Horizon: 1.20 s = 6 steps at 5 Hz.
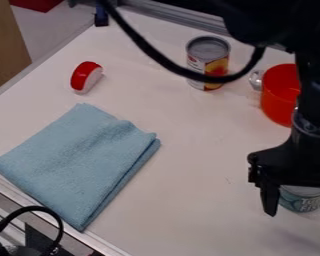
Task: Moving a can on the middle of the table
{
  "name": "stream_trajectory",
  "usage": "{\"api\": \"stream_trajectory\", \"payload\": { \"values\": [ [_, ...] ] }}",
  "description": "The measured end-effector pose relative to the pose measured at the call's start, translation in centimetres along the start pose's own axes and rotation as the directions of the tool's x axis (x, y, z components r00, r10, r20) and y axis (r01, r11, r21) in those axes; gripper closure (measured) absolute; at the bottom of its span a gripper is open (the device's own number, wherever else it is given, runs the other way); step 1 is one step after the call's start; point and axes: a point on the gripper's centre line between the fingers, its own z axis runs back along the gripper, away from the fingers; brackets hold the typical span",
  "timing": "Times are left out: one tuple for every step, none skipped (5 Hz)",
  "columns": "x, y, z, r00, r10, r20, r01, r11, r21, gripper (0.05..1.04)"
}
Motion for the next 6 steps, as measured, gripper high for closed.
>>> {"api": "stream_trajectory", "payload": {
  "values": [
    [0.0, -0.7, -1.7, 1.0, 0.0, 0.012, 0.0, 1.0, -0.01, 0.085],
    [0.3, -0.8, -2.6, 0.999, 0.026, 0.02, -0.026, 1.0, -0.004, 0.086],
    [0.8, -1.5, -3.0, 0.994, 0.1, 0.031, -0.1, 0.995, -0.02, 0.085],
    [1.4, -2.1, -3.8, 0.976, 0.218, 0.031, -0.217, 0.976, -0.016, 0.085],
    [2.2, -2.5, -3.7, 0.932, 0.359, 0.057, -0.356, 0.933, -0.059, 0.086],
    [3.4, -2.0, -3.5, 0.842, 0.519, 0.145, -0.513, 0.855, -0.08, 0.086]
  ]
}}
